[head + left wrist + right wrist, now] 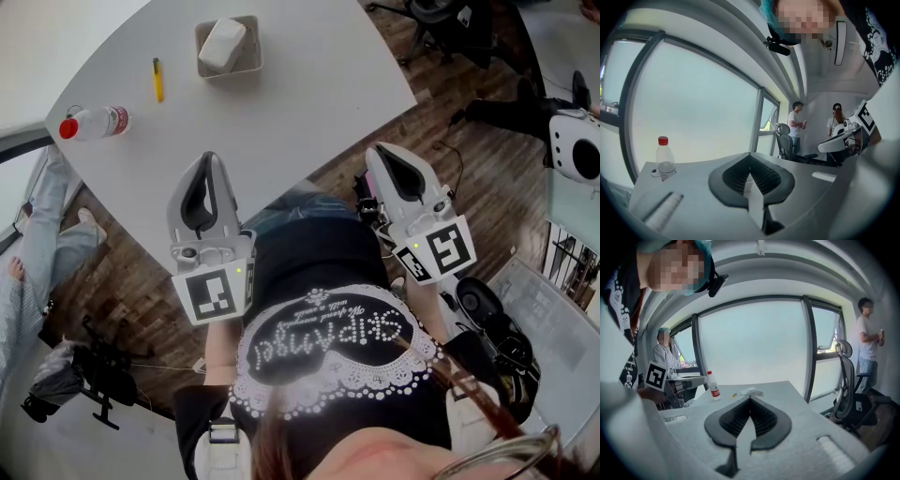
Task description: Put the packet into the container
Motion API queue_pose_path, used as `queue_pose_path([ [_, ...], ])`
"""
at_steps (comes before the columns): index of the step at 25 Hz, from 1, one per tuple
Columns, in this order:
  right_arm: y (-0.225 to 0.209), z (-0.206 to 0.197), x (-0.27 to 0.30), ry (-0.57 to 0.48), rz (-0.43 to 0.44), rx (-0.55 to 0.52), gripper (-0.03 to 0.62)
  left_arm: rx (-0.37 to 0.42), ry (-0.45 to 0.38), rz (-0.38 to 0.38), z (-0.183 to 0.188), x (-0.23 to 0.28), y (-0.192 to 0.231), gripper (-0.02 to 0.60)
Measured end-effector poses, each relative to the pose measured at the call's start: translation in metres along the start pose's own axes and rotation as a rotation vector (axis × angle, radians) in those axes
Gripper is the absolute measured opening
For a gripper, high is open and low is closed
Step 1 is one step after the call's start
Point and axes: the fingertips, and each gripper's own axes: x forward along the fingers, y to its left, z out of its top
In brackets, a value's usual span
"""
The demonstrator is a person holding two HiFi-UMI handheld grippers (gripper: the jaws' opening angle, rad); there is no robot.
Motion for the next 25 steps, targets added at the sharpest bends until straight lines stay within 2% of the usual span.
queue_pose_path([
  [13, -0.009, 0.001, -0.004, 0.007, -0.036, -0.028, -0.002, -0.002, 0.003, 0.001, -0.003, 0.0, 0.001, 0.0],
  [25, -0.01, -0.001, -0.003, 0.013, -0.032, -0.028, -0.002, -0.005, 0.004, 0.002, -0.004, 0.001, 0.0, 0.001],
])
